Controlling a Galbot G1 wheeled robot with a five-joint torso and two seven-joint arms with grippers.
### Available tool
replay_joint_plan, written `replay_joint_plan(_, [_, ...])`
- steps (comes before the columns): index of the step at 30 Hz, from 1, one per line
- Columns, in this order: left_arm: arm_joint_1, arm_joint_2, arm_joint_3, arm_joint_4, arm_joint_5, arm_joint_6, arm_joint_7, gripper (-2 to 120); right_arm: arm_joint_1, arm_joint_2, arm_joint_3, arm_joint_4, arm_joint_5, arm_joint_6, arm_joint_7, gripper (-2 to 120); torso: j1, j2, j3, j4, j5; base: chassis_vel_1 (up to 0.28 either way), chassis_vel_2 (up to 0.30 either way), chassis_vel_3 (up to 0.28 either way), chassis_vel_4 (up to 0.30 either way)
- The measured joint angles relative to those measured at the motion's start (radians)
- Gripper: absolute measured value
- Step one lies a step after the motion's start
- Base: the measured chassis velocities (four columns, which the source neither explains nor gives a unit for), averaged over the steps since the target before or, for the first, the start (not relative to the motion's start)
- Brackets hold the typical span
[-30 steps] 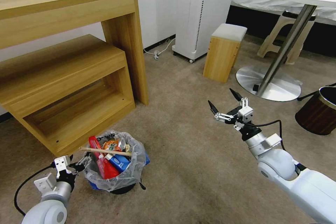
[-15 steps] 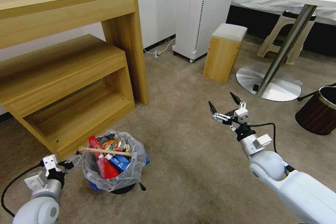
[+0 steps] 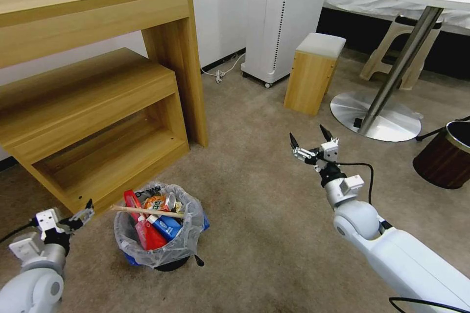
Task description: Pick up the trash bin and place the garbage on the floor into it.
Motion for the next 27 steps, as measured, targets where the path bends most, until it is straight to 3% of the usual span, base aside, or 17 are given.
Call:
replay_joint_plan(6, [0.019,0.006,-0.023,-0.109,-0.013,0.004,-0.006,100,-0.036,-0.003,0.078,0.035,0.019,-0.025,0.002,100,0.000,0.000,0.000,-0.0001,0.0000,0.000,0.000,0.000,0.000])
replay_joint_plan(10, [0.051,-0.001,-0.029,-0.199,0.001,0.004,-0.005,100,-0.102,-0.014,0.194,0.096,0.032,-0.065,0.003,100,0.000,0.000,0.000,-0.0001,-0.0004,0.000,0.000,0.000,0.000])
replay_joint_plan(13, [0.091,-0.018,-0.021,-0.303,0.045,0.005,0.013,100,-0.200,-0.008,0.310,0.160,0.031,-0.079,0.029,100,0.000,0.000,0.000,-0.0002,-0.0001,0.000,0.000,0.000,0.000])
replay_joint_plan(17, [0.143,-0.036,0.000,-0.381,0.115,0.001,0.041,100,-0.303,0.019,0.400,0.196,0.004,-0.059,0.057,100,0.000,0.000,0.000,-0.0001,0.0001,0.000,0.000,0.000,0.000])
replay_joint_plan(27, [0.269,-0.081,0.051,-0.424,0.261,-0.036,0.084,100,-0.466,0.053,0.509,0.250,-0.064,-0.013,0.089,100,0.000,0.000,0.000,0.0000,-0.0003,0.000,0.000,0.000,0.000])
